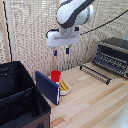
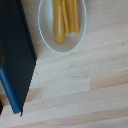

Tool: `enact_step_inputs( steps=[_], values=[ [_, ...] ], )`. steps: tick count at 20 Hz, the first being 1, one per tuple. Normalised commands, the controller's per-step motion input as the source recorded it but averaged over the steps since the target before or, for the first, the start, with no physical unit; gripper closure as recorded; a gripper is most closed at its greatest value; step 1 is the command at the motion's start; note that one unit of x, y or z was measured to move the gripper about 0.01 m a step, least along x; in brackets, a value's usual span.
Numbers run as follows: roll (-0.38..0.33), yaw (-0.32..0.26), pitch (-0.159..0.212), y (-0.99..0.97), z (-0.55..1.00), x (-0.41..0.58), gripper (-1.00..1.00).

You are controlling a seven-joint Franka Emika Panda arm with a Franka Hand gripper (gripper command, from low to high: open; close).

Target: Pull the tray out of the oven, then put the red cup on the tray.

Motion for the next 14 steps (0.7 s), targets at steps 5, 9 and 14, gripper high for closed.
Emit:
enact_step_inputs(
  steps=[5, 9, 14],
  values=[
    [-0.302, 0.152, -0.043, -0.23, 0.00, 0.000, -1.00],
    [-0.301, 0.151, -0.068, -0.23, 0.00, 0.000, -1.00],
    [-0.303, 0.157, -0.081, -0.19, 0.00, 0.000, -1.00]
  ],
)
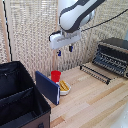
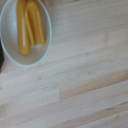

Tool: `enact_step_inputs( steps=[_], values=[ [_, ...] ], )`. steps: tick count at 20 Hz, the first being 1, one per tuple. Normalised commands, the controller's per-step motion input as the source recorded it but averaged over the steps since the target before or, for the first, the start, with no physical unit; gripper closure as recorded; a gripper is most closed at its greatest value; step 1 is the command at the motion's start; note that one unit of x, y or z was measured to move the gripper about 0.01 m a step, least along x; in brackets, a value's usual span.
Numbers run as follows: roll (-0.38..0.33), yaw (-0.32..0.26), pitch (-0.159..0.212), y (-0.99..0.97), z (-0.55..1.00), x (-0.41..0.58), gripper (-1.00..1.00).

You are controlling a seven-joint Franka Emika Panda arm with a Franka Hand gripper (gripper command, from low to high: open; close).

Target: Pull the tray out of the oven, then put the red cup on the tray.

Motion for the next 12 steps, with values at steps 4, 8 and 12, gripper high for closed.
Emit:
enact_step_inputs(
  steps=[4, 8, 12],
  values=[
    [-0.307, 0.164, -0.068, -0.17, 0.00, 0.000, -1.00],
    [-0.318, 0.163, -0.058, -0.14, 0.00, 0.008, -1.00],
    [-0.331, 0.160, -0.050, -0.12, 0.00, 0.003, -1.00]
  ],
)
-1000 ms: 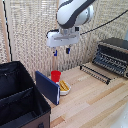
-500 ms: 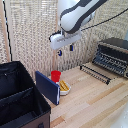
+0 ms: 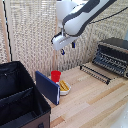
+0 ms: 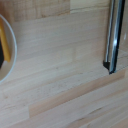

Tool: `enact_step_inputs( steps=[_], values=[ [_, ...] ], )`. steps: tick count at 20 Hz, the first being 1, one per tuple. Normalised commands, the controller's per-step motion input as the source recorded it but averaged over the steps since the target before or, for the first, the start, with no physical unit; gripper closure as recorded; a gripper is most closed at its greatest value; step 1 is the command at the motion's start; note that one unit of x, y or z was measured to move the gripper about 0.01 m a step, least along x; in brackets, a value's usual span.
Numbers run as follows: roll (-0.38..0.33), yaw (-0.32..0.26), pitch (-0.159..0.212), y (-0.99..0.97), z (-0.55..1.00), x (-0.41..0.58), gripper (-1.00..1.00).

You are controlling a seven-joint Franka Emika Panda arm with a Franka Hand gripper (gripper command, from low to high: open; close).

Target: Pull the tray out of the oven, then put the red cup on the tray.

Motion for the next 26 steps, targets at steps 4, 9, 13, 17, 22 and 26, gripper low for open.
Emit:
enact_step_inputs(
  steps=[4, 9, 13, 17, 22, 26],
  values=[
    [-0.348, 0.158, -0.054, -0.11, 0.00, 0.000, -1.00],
    [-0.367, 0.139, -0.009, -0.11, -0.06, 0.002, -1.00],
    [-0.375, 0.069, 0.001, -0.13, -0.11, 0.014, -1.00],
    [-0.375, 0.003, 0.002, -0.14, -0.15, 0.106, -1.00],
    [-0.318, 0.000, 0.000, -0.20, -0.18, 0.185, -1.00],
    [-0.254, 0.000, 0.000, -0.25, -0.21, 0.285, -1.00]
  ],
)
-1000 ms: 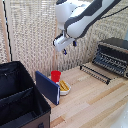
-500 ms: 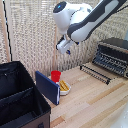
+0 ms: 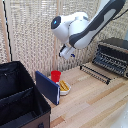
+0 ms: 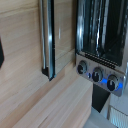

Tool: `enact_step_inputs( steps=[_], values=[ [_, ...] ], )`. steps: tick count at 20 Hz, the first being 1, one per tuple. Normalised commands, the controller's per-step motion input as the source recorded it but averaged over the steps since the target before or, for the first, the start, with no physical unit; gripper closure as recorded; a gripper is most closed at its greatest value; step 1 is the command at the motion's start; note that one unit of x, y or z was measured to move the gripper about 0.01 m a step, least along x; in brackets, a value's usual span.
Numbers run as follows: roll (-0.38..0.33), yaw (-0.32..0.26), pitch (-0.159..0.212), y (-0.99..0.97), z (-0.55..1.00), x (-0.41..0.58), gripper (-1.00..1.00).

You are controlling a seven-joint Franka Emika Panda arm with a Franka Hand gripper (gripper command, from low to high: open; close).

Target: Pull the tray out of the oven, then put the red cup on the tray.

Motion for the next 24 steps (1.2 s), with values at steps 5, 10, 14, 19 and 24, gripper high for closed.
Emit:
enact_step_inputs(
  steps=[5, 10, 14, 19, 24],
  values=[
    [-0.215, 0.004, 0.000, -0.34, -0.17, 0.291, -1.00],
    [-0.157, 0.025, 0.000, -0.45, -0.14, 0.281, -1.00],
    [-0.089, 0.065, 0.026, -0.59, -0.10, 0.216, -1.00],
    [-0.082, 0.036, 0.019, -0.69, -0.11, 0.111, -1.00],
    [-0.058, 0.012, 0.003, -0.76, -0.12, 0.014, -1.00]
  ],
)
